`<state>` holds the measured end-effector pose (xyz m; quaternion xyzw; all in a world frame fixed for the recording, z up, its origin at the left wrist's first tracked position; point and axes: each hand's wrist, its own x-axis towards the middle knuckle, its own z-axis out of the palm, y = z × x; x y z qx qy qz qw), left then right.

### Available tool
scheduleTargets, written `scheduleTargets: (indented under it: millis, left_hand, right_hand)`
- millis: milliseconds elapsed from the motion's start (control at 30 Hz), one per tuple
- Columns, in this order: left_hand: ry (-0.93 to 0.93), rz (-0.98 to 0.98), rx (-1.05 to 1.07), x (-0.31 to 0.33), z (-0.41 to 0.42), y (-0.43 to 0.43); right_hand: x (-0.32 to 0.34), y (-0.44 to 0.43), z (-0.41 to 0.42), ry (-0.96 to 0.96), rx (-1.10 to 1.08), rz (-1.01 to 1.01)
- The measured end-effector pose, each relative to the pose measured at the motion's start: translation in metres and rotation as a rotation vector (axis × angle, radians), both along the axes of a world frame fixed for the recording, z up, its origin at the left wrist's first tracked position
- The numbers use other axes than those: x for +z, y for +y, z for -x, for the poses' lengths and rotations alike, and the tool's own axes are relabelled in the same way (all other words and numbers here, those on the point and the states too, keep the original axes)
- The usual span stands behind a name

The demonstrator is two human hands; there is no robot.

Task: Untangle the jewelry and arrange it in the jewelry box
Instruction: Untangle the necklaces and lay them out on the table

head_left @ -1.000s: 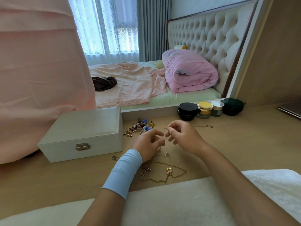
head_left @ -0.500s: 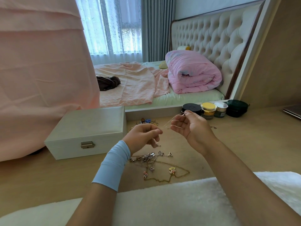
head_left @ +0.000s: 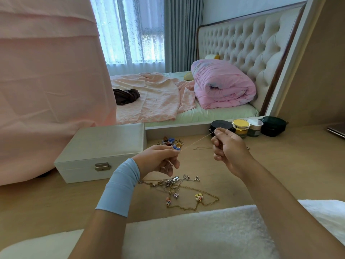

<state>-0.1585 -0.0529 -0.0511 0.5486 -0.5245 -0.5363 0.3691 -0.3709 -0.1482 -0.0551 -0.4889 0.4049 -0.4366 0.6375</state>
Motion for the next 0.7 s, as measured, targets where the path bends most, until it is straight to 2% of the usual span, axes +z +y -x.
scheduleTargets:
  millis: [133,267,333,400,500,567,633,700]
  left_hand:
    - [-0.042,0.095,0.119,0.002,-0.005,-0.001]
    - [0.252,0.184,0.223,0.000,-0.001,-0.004]
    - [0.286,0.197,0.287,-0.004,0.001,-0.006]
    - [0.126,0.209,0.363,-0.007,0.002,-0.008]
    - [-0.368,0.219,0.350,-0.009,0.004,-0.009]
    - [-0.626,0.207,0.331,-0.008,0.009,-0.009]
    - [-0.756,0.198,0.327,-0.006,0.015,-0.010]
    - [-0.755,0.248,0.326,-0.003,0.022,-0.012]
  right_hand:
    - [0.000,0.001,0.002,0.086,0.036,0.070]
    - [0.005,0.003,0.003,0.067,0.076,0.140]
    - [0.007,0.004,0.003,0.077,0.058,0.176]
    - [0.009,0.005,0.003,0.061,0.058,0.197]
    - [0.017,0.008,0.004,-0.022,0.101,0.206]
    - [0.022,0.011,0.004,-0.036,0.129,0.233]
    - [0.027,0.015,0.002,-0.016,0.162,0.279]
    - [0.029,0.020,-0.001,0.018,0.189,0.336]
